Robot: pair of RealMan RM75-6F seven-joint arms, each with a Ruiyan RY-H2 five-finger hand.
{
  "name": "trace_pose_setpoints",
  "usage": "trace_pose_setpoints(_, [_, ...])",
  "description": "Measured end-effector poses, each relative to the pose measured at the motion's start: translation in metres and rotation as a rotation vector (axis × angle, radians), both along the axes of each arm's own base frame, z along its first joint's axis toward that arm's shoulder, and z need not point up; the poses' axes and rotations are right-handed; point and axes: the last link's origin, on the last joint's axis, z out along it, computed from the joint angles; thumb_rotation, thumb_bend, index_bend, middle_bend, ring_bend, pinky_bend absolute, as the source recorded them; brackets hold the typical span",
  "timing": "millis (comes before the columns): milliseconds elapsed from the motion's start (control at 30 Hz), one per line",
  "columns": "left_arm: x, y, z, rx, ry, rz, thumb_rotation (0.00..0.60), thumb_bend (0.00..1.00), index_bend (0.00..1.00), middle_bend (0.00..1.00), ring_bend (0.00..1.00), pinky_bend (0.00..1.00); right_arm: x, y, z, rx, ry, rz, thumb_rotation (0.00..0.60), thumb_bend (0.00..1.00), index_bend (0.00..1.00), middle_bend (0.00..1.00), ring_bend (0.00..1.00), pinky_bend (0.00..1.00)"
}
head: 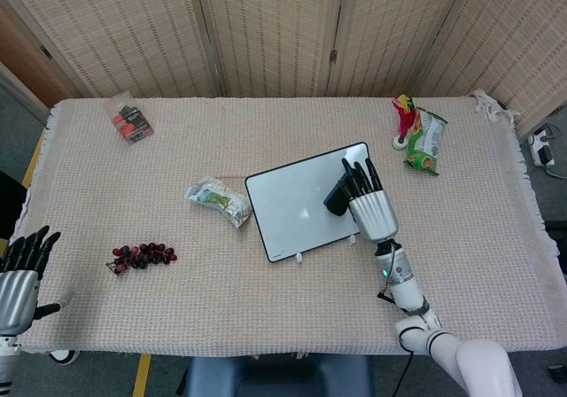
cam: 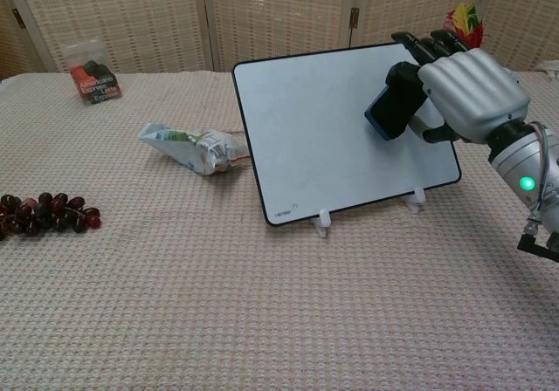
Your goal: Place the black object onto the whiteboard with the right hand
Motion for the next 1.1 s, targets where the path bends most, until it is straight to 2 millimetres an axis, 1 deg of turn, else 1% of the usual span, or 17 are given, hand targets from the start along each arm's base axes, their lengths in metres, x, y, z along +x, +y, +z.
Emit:
trace_pose_setpoints(33, [0.0,0.0,0.0,0.0,0.0,0.0,0.6,0.24,0.0,0.0,0.0,0.0,0.0,-0.001,-0.001,0.003,0.0,-0.005,0.6,0.45,0.22,0.01,0.09,0.0])
trace_pose_setpoints(133, [0.0,-0.001,0.001,0.0,0.0,0.001,0.6,0.24,0.0,0.0,0.0,0.0,0.001,-0.003,-0.004,0.007,0.003,-0.014,0.6,0.45,0.14,0.0,0.08,0.0])
trace_pose_setpoints(200, [0.0,-0.001,0.001,0.002,-0.003,0.001,0.6,0.24,0.0,0.0,0.0,0.0,0.001,-0.002,-0.005,0.007,0.002,-0.013,0.6,0.45,0.05,0.0,0.08,0.0])
trace_pose_setpoints(267, [0.0,-0.002,0.002,0.006,-0.008,0.001,0.6,0.24,0.0,0.0,0.0,0.0,0.0,-0.001,-0.003,0.004,-0.004,-0.005,0.6,0.45,0.02,0.0,0.07,0.0])
trace_pose_setpoints(433, [0.0,-0.002,0.002,0.009,-0.007,-0.001,0.6,0.24,0.0,0.0,0.0,0.0,-0.005,0.008,0.005,0.0,-0.039,0.012,0.6,0.45,0.0,0.0,0.06,0.0])
trace_pose_setpoints(633, [0.001,-0.003,0.002,0.019,0.005,-0.007,0.6,0.24,0.0,0.0,0.0,0.0,-0.021,0.03,0.027,0.01,-0.095,0.008,0.6,0.45,0.0,0.0,0.02,0.0])
trace_pose_setpoints(700, [0.002,-0.003,0.001,0.025,0.011,-0.016,0.6,0.24,0.0,0.0,0.0,0.0,-0.03,0.039,0.039,0.02,-0.104,-0.015,0.6,0.45,0.0,0.0,0.0,0.0])
trace_pose_setpoints(833, [0.004,-0.005,0.0,0.037,0.026,-0.032,0.6,0.24,0.0,0.0,0.0,0.0,-0.046,0.061,0.067,0.063,-0.14,-0.094,0.6,0.45,0.0,0.0,0.0,0.0])
trace_pose_setpoints(933, [0.003,-0.005,-0.002,0.038,0.041,-0.029,0.6,0.24,0.0,0.0,0.0,0.0,-0.064,0.085,0.099,0.099,-0.151,-0.188,0.6,0.45,0.0,0.0,0.0,0.0])
trace_pose_setpoints(967, [0.003,-0.005,-0.002,0.038,0.046,-0.025,0.6,0.24,0.0,0.0,0.0,0.0,-0.073,0.096,0.113,0.108,-0.142,-0.236,0.6,0.45,0.0,0.0,0.0,0.0])
trace_pose_setpoints(1033, [0.003,-0.004,-0.003,0.038,0.054,-0.021,0.6,0.24,0.0,0.0,0.0,0.0,-0.09,0.116,0.134,0.118,-0.119,-0.324,0.6,0.45,0.0,0.0,0.0,0.0])
trace_pose_setpoints(1067, [0.003,-0.004,-0.004,0.038,0.059,-0.021,0.6,0.24,0.0,0.0,0.0,0.0,-0.101,0.129,0.146,0.125,-0.11,-0.388,0.6,0.45,0.0,0.0,0.0,0.0])
trace_pose_setpoints(1100, [0.003,-0.004,-0.004,0.038,0.062,-0.022,0.6,0.24,0.0,0.0,0.0,0.0,-0.107,0.138,0.154,0.13,-0.107,-0.433,0.6,0.45,0.0,0.0,0.0,0.0])
